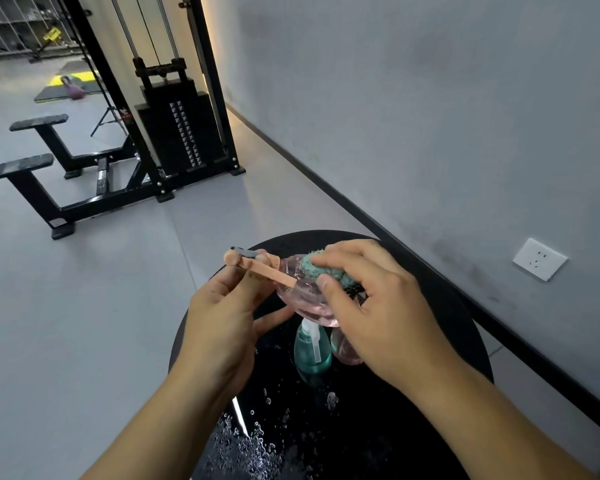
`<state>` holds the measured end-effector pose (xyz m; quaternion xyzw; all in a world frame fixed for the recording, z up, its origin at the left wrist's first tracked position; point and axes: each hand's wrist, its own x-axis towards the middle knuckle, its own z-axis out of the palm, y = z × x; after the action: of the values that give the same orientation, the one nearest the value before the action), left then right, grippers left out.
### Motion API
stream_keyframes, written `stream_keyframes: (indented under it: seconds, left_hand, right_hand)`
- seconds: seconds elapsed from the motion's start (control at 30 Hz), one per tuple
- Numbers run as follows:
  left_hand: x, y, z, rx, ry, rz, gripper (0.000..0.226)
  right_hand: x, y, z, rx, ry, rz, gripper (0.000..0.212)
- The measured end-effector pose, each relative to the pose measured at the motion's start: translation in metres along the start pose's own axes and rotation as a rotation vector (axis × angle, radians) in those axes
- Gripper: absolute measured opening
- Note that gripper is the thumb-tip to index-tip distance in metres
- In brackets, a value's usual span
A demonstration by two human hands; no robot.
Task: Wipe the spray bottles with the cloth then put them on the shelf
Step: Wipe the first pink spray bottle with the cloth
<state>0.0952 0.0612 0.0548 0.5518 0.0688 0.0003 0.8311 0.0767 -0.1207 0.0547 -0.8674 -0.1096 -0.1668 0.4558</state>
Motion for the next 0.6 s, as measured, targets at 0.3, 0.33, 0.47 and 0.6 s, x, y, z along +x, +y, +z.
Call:
stream_keyframes:
  seconds: [0.3,0.33,0.47,0.6]
  left_hand:
    - [-0.0018,0.0013,0.002,-0.006,-0.009,0.02,0.015]
    - [-0.0028,0.0006,0.0028,0.005,-0.009,0.019,0.016]
    - [-0.0016,0.005,0.0002,-0.017,0.001,0.032,0.012]
    - [-0.0018,0.004,0.0,-0.027,-0.008,0.032,0.011]
  right_hand:
    - [0.0011,0.0075,-0.0023,0.013,0.04,0.013,0.026]
    - [0.0007,0.0069,-0.0026,0.004,0.017,0.0,0.027]
    - [0.0035,0.0071,-0.0067,0.097,0.068,0.023,0.025]
    - [0.0019,0.0055,-0.005,0.165,0.131,0.044,0.023]
